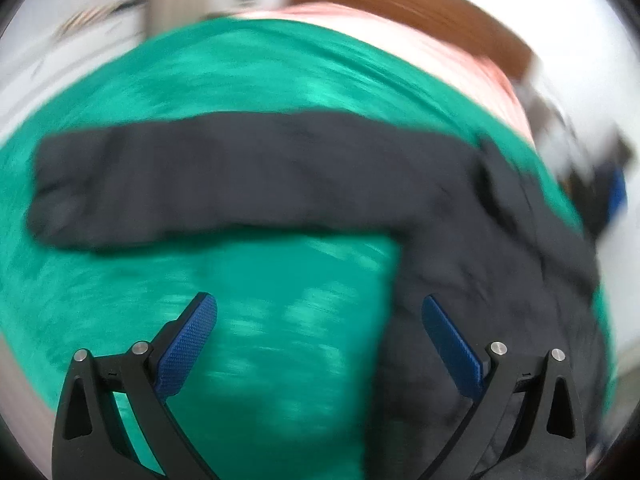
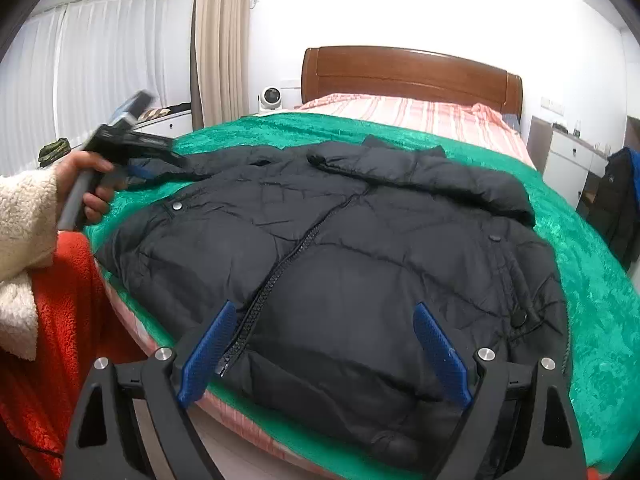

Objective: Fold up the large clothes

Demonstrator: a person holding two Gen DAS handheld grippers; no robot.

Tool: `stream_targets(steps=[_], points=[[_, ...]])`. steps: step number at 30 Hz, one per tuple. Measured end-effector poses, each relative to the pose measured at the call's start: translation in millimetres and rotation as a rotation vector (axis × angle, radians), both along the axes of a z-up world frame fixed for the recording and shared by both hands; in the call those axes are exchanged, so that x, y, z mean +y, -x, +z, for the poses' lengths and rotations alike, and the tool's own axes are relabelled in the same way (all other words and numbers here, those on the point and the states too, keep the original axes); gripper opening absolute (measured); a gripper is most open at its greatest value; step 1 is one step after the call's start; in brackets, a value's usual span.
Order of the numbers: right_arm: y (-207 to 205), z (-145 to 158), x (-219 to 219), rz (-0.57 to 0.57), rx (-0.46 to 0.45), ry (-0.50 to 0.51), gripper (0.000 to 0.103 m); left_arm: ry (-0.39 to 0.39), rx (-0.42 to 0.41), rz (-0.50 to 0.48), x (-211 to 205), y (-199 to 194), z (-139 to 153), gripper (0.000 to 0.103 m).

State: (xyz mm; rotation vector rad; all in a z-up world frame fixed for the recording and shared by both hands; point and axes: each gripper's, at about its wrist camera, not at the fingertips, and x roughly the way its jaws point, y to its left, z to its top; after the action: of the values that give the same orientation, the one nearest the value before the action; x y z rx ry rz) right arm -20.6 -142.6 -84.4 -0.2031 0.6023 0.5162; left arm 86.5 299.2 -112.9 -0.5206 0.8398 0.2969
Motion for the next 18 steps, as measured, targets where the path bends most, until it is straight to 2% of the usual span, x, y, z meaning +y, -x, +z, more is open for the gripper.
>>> stream_targets(steps=[3,7,9,12,14,15,16,17,18], points=[[-1.7,-2.5,3.3,0.000,0.012,0.006,0.089,0.128,-0.030,0.191,81.1,28.6,1.2,0.102],[-0.6,-3.4,11.8,0.015,0.008,0.029,0.090,0.175,0.015,0.383,158.2,55.7,-13.9,0.102],[0.5,-6.1,17.2,0.029,0.015,0.047,0.089,0.184,0.045,0.432,183.4,56.5,-25.2,0.102],[3.0,-9.5,24.4,0.042,0.031,0.063,0.089,0.223,0.088,0.440,204.4,46.2,-43.4,0.102],[5.2,-11.6,28.0,0.055,0.042,0.069,0.090,0.212,0.071,0.466,208.0,43.9,-47.6,0.098],[5.9,-13.2,29.2,0.058,0.053,0.072,0.090,0.196,0.043,0.477,208.5,43.9,-44.8,0.090],[6.0,-14.1,28.9,0.057,0.058,0.073,0.090,0.185,0.020,0.470,209.8,44.6,-41.0,0.056],[6.1,-15.1,28.4,0.054,0.065,0.071,0.090,0.154,0.024,0.468,211.0,43.0,-34.6,0.031],[6.2,-15.1,27.1,0.052,0.069,0.067,0.089,0.138,0.007,0.458,207.3,38.9,-26.5,0.021]])
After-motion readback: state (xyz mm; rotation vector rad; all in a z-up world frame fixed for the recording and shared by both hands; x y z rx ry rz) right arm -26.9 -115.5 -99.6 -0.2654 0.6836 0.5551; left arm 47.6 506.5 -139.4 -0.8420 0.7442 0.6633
